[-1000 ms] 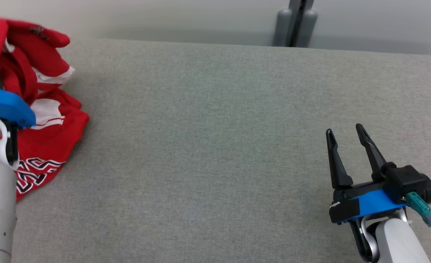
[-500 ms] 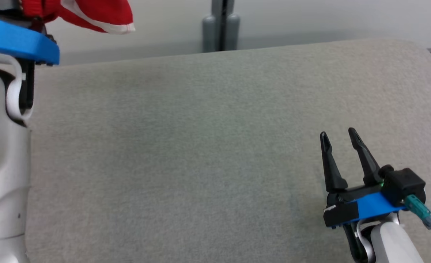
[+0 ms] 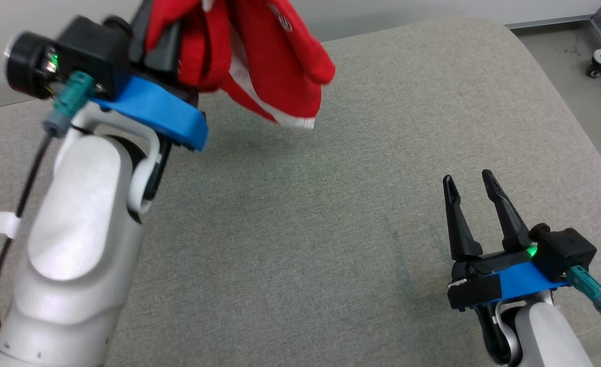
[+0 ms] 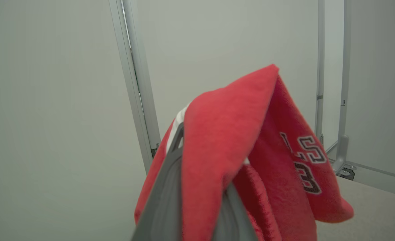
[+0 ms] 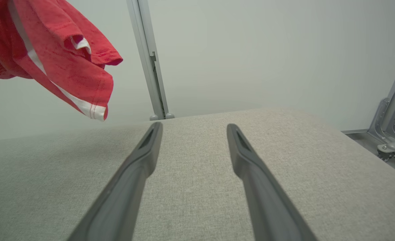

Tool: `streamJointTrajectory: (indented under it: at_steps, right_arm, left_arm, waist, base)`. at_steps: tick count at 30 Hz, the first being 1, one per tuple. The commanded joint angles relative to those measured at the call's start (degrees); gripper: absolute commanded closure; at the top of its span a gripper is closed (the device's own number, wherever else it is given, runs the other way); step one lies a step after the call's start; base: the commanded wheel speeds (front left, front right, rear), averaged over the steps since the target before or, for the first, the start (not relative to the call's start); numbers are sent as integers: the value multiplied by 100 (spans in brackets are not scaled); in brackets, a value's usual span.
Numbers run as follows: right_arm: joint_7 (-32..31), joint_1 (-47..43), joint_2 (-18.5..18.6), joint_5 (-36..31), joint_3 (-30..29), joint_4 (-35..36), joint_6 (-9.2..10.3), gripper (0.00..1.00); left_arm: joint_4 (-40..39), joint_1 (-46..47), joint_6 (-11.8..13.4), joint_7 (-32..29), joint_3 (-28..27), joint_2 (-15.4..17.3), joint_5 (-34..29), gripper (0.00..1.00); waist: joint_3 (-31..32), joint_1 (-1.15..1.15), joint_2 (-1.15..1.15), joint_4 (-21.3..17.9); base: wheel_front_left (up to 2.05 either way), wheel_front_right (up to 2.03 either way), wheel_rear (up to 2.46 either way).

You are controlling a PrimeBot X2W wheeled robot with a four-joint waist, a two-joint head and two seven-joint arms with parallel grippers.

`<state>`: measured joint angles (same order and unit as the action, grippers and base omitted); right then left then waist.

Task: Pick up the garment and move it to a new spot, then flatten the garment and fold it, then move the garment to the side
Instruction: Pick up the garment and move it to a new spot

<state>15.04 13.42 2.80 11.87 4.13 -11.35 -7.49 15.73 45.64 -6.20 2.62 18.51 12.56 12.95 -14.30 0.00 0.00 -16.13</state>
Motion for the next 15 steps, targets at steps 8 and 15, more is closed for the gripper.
streamJointTrajectory:
  at_steps: [8,15]
  right_arm:
    - [21,69,17,-31,-40,40,-1,0]
    - [22,19,18,-137,-74,-6,-1,0]
  left_arm:
    - [836,-1000,-67,312,527,-178,97,100]
    - [1638,-1640,-110,587,1078,-435,213,100]
  waist:
    - [-97,0,0,132]
    - [-1,0,0,352]
  base:
    - [0,0,0]
    - [0,0,0]
